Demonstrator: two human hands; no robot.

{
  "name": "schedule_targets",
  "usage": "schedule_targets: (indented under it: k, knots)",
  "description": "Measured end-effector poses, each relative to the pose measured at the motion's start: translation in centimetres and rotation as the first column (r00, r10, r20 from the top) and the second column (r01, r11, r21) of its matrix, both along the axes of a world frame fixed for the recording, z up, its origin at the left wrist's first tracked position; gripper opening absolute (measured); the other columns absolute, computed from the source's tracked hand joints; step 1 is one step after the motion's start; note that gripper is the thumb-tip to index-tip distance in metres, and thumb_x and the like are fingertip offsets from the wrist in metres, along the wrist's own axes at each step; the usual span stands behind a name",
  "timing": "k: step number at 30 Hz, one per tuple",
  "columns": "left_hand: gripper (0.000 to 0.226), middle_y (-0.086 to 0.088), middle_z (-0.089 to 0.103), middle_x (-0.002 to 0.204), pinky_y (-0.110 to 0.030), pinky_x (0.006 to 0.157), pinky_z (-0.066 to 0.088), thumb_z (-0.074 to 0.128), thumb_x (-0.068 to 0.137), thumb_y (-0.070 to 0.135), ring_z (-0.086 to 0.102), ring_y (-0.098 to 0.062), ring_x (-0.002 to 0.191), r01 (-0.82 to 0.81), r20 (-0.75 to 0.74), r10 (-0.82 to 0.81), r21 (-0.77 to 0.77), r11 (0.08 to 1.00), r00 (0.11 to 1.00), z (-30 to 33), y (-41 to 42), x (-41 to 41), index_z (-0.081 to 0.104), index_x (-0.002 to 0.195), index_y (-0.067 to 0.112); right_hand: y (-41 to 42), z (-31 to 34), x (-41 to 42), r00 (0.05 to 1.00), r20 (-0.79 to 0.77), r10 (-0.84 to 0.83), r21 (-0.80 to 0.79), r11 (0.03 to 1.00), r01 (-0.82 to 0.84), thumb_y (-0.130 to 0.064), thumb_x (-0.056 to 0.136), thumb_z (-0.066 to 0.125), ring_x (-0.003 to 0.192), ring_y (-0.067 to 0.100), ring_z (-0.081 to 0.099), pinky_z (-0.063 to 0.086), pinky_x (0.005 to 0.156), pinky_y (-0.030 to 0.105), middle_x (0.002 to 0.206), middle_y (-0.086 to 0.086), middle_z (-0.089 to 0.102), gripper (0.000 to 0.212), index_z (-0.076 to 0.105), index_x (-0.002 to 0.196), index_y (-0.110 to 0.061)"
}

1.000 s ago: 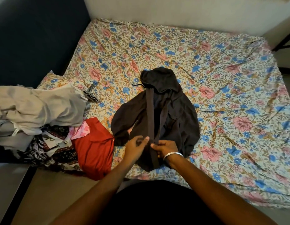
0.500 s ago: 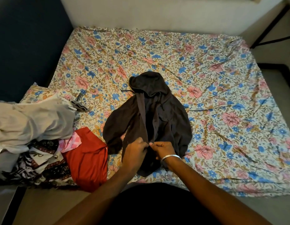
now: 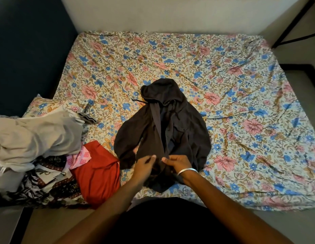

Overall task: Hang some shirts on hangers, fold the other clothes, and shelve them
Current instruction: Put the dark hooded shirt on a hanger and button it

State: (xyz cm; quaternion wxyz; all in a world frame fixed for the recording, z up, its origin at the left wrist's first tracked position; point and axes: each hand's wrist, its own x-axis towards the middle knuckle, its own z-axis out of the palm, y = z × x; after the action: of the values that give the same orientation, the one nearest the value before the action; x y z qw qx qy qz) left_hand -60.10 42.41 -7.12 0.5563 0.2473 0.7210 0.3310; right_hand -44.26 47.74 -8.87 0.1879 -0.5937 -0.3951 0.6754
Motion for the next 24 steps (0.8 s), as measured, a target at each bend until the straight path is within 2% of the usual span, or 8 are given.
schedule_targets:
  k: [2, 6, 10, 12, 15, 18, 22, 24]
  knots:
    - [0.020, -0.006, 0.078, 0.095, -0.041, 0.094, 0.058, 0.065, 0.098, 0.029, 0.072, -0.024, 0.099, -0.016, 0.133, 0.018, -0.017, 1.000, 0.991, 0.0, 0.3, 0.7, 0.080, 0.095, 0.016, 0.0, 0.3, 0.0, 1.000, 0.018, 0.016, 0.017, 1.000, -0.016, -0.018, 0.086, 0.078, 0.062, 0.021, 0.046, 0.039, 0.049, 0.023, 0.071, 0.016, 0.056, 0.036, 0.066, 0.090, 0.016]
    - [0.009, -0.011, 0.078, 0.094, -0.041, 0.096, 0.057, 0.076, 0.090, 0.017, 0.073, -0.027, 0.099, -0.157, 0.230, 0.169, -0.066, 0.985, 0.958, -0.4, 0.6, 1.9, 0.081, 0.094, 0.010, 0.1, 0.3, 0.9, 0.998, 0.041, 0.054, 0.110, 0.992, -0.058, -0.017, 0.088, 0.077, 0.058, 0.016, 0.050, 0.043, 0.052, 0.024, 0.067, 0.015, 0.062, 0.027, 0.072, 0.085, 0.009]
    - [0.025, -0.014, 0.077, 0.096, -0.033, 0.082, 0.061, 0.080, 0.084, 0.008, 0.073, -0.022, 0.087, -0.219, 0.289, 0.253, -0.144, 0.965, 0.923, -0.8, 1.0, 2.1, 0.075, 0.108, 0.002, 0.2, -0.5, 1.3, 0.991, 0.089, 0.096, 0.231, 0.966, -0.115, -0.056, 0.074, 0.080, 0.065, 0.020, 0.061, 0.056, 0.064, 0.042, 0.075, 0.024, 0.071, 0.056, 0.073, 0.081, -0.001]
    - [0.024, -0.013, 0.076, 0.094, -0.026, 0.074, 0.060, 0.080, 0.082, 0.004, 0.073, -0.019, 0.083, -0.221, 0.298, 0.251, -0.133, 0.966, 0.921, -0.7, 1.2, 2.3, 0.074, 0.105, 0.003, 0.4, -0.3, 1.7, 0.985, 0.135, 0.107, 0.263, 0.954, -0.140, -0.038, 0.082, 0.081, 0.063, 0.014, 0.062, 0.057, 0.062, 0.038, 0.068, 0.013, 0.071, 0.034, 0.073, 0.075, -0.005]
    - [0.026, -0.016, 0.077, 0.098, -0.031, 0.087, 0.059, 0.082, 0.080, 0.003, 0.073, -0.022, 0.092, -0.171, 0.265, 0.187, -0.085, 0.982, 0.946, -0.9, 1.2, 2.4, 0.074, 0.105, 0.001, 0.7, 0.5, 1.9, 0.985, 0.146, 0.096, 0.276, 0.952, -0.134, -0.014, 0.088, 0.076, 0.059, 0.005, 0.062, 0.051, 0.062, 0.023, 0.069, 0.008, 0.073, 0.010, 0.075, 0.086, -0.004]
    - [0.020, -0.016, 0.077, 0.098, -0.033, 0.090, 0.058, 0.082, 0.082, 0.005, 0.072, -0.022, 0.093, -0.108, 0.189, 0.113, -0.037, 0.993, 0.975, -0.8, 1.3, 2.8, 0.075, 0.101, 0.003, 0.5, 0.5, 2.2, 0.987, 0.144, 0.070, 0.275, 0.956, -0.107, -0.013, 0.088, 0.076, 0.058, 0.003, 0.062, 0.050, 0.060, 0.021, 0.073, 0.009, 0.073, 0.014, 0.075, 0.092, 0.000]
    - [0.008, -0.011, 0.077, 0.091, -0.031, 0.083, 0.059, 0.078, 0.087, 0.008, 0.073, -0.022, 0.089, -0.065, 0.090, 0.059, 0.069, 0.996, 0.994, -0.5, 1.6, 3.4, 0.077, 0.095, 0.006, 0.5, 0.8, 2.0, 0.992, 0.100, -0.076, 0.235, 0.971, 0.051, -0.014, 0.086, 0.078, 0.080, 0.018, 0.074, 0.059, 0.076, 0.031, 0.085, 0.005, 0.078, 0.012, 0.078, 0.096, -0.008]
    - [0.007, -0.012, 0.077, 0.092, -0.028, 0.082, 0.060, 0.076, 0.089, 0.008, 0.073, -0.021, 0.089, -0.039, 0.058, 0.032, 0.116, 0.992, 0.998, -0.3, 1.7, 3.6, 0.077, 0.095, 0.005, 0.6, 0.9, 1.9, 0.988, 0.084, -0.128, 0.208, 0.972, 0.108, -0.014, 0.085, 0.079, 0.081, 0.023, 0.073, 0.060, 0.075, 0.037, 0.084, 0.005, 0.078, 0.006, 0.079, 0.092, -0.014]
